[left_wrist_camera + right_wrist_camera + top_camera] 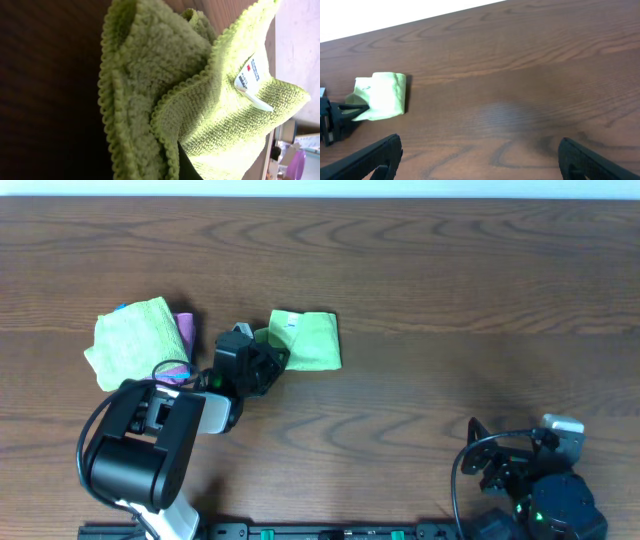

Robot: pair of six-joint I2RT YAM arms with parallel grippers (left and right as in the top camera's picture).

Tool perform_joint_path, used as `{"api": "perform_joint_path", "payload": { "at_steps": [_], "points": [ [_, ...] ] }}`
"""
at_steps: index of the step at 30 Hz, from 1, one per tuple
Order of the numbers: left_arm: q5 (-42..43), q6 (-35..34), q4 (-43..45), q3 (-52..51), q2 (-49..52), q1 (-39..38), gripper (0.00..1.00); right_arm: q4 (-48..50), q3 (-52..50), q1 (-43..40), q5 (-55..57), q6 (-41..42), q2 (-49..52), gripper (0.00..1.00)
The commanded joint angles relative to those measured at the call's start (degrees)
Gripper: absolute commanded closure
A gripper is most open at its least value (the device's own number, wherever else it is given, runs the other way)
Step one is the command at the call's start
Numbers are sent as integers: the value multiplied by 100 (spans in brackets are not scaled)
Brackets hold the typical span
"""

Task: Fold the cloth
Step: 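Reach the left gripper to the folded green square and grasp its edge, then lift the folded green cloth with the left gripper onto the cloth stack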

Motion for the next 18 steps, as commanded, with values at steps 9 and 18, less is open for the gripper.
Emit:
{"api": "perform_joint_path", "payload": {
  "at_steps": [9,18],
  "points": [
    [149,345,-894,28,-1440,0,94,-9,-17,-15,57,74,-20,1],
    [146,413,-1502,57,-2583,192,94,-9,-17,-15,59,74,-20,1]
  ]
}}
